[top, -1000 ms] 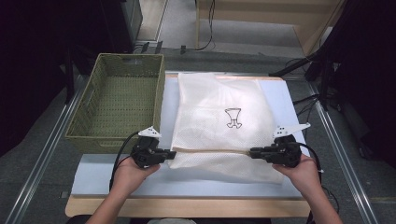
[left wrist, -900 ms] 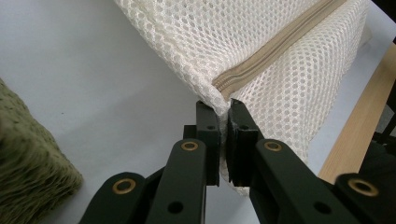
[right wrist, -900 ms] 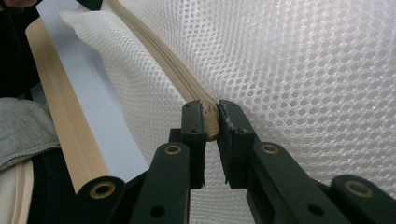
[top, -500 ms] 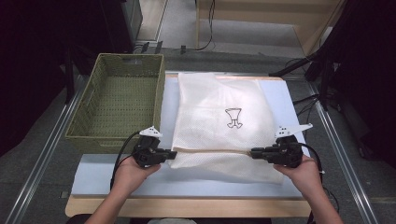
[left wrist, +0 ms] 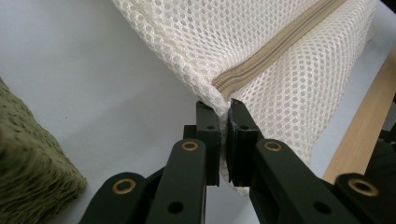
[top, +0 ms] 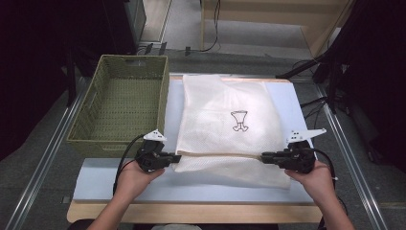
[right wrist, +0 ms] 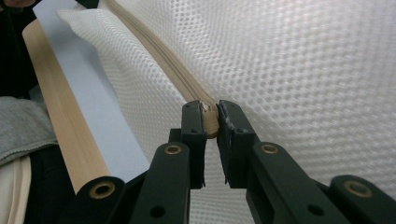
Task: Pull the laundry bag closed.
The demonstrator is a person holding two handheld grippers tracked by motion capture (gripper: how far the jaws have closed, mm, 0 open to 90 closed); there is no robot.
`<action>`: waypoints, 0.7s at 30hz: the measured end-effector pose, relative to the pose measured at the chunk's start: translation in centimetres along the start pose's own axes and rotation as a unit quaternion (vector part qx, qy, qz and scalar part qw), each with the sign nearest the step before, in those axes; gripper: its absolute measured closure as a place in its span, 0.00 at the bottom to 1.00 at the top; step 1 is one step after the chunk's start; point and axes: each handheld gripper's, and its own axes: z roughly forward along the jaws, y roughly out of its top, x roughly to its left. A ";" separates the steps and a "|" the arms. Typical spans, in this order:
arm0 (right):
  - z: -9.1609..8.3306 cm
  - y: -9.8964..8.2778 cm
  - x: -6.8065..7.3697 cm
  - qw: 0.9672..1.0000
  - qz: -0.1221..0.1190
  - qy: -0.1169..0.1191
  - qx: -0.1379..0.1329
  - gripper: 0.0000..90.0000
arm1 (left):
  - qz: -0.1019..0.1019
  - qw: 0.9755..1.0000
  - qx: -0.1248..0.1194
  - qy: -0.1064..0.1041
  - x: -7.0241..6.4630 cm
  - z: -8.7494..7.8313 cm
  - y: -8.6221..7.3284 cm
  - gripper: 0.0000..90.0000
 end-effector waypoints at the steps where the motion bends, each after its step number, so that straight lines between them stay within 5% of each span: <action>1: -0.3 -0.1 -0.1 1.000 0.000 -0.002 -0.004 0.92 | 0.000 1.000 -0.001 -0.001 0.1 -0.1 0.0 0.96; 21: -1.7 -0.9 -0.9 1.000 0.009 -0.014 -0.012 0.92 | 0.004 1.000 -0.002 0.003 -0.1 -0.1 0.2 0.96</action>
